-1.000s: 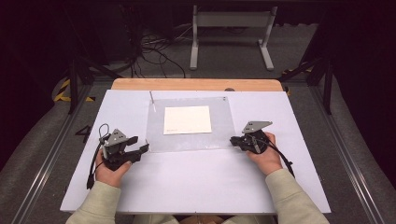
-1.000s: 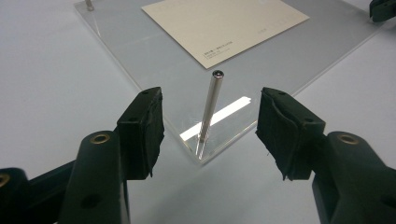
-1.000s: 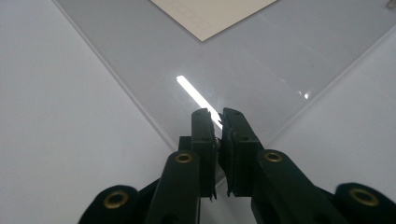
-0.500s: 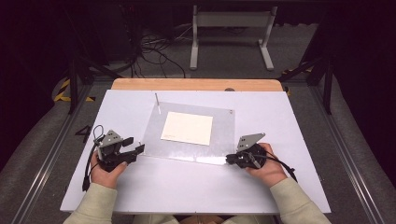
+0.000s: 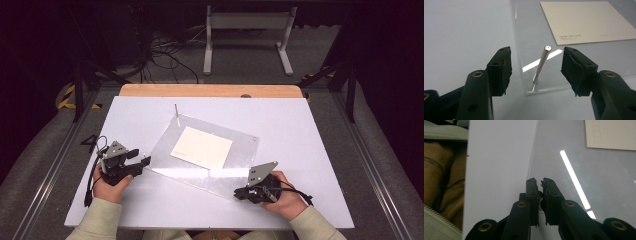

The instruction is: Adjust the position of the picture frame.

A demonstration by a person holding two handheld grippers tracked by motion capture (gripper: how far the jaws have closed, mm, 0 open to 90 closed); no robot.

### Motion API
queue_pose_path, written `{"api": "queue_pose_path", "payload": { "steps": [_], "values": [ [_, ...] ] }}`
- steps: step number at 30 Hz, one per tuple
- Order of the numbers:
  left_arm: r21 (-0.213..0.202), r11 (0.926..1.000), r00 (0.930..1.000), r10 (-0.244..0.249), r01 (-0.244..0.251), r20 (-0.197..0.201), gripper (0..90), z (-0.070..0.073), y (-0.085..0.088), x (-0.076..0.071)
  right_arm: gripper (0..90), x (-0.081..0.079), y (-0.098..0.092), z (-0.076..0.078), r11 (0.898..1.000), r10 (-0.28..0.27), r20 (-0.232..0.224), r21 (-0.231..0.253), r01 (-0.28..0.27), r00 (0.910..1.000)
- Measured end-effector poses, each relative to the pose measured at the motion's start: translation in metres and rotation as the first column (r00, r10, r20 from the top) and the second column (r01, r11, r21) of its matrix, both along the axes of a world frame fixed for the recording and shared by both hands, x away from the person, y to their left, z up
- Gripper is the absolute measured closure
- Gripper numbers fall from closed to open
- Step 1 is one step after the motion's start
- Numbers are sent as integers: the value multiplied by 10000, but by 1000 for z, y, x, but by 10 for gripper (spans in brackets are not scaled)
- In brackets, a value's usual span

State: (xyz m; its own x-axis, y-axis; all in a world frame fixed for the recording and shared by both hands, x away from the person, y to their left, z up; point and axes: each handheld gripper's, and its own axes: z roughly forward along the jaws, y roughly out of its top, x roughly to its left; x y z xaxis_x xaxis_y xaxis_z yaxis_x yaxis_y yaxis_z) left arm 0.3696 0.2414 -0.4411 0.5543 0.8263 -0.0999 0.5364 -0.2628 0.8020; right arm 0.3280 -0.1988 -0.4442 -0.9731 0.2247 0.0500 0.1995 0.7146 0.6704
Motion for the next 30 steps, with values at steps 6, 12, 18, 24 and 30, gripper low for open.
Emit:
{"api": "queue_pose_path", "payload": {
  "steps": [6,12,18,24,30],
  "values": [
    [201,9998,9997,-56,61,-223,654,-1,-1,2,826,-11,7,0,9992,396,-154,21,-395,9991],
    [655,9974,9995,-313,315,-49,840,2,-9,1,826,-10,6,-1,9989,460,-215,105,-458,9987],
    [813,9967,9999,23,-32,107,846,9,-21,15,826,-11,8,-2,9987,480,-282,188,-475,9985],
    [896,9958,9990,135,-174,437,844,17,-46,42,826,-16,11,-1,9986,517,-222,155,-514,9984],
    [398,9992,9965,70,-103,829,823,33,-79,72,825,-18,10,-2,9992,376,-117,167,-374,9992]
  ]
}}
